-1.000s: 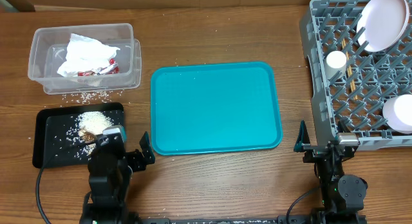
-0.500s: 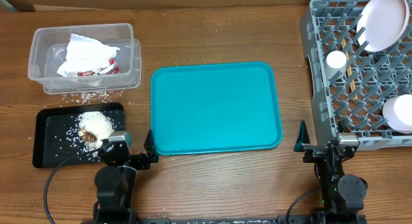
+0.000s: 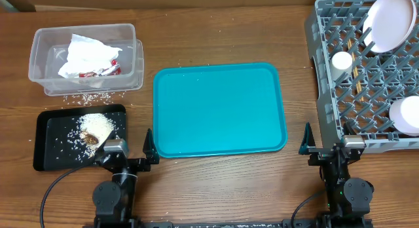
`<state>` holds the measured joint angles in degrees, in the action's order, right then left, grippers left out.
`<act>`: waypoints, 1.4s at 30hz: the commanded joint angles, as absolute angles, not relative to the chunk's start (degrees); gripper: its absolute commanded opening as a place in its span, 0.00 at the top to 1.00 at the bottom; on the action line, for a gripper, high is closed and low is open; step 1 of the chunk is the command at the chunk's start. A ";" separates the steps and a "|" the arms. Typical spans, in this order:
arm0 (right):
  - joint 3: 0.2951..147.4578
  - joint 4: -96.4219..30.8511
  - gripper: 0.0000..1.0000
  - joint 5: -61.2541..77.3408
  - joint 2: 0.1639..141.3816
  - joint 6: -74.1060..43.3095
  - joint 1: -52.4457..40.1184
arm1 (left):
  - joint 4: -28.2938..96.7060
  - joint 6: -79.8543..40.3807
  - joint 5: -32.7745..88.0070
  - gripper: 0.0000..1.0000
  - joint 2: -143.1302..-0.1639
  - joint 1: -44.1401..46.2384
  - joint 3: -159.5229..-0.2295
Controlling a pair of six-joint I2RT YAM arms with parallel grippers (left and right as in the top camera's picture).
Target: Sort waste into correct bins and load items into the dishwasher
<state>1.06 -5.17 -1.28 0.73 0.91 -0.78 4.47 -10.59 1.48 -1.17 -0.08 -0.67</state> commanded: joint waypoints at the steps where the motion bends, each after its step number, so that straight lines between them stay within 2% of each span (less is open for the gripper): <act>1: 0.47 -4.78 0.00 -0.93 0.16 1.10 -0.62 | 4.38 -8.49 0.89 0.00 -0.16 0.01 -0.25; 6: 0.47 -4.78 0.00 -0.93 0.16 1.10 -0.62 | 4.38 -8.49 0.86 0.00 -0.16 0.01 -0.25; 11: 0.47 -4.78 0.00 -0.93 0.16 1.10 -0.62 | 4.43 -2.28 0.69 0.00 -0.16 -0.01 -0.25; 42: 0.47 -4.78 0.00 -0.93 0.16 1.10 -0.62 | 4.40 -2.33 1.08 0.00 -0.25 -0.01 -0.25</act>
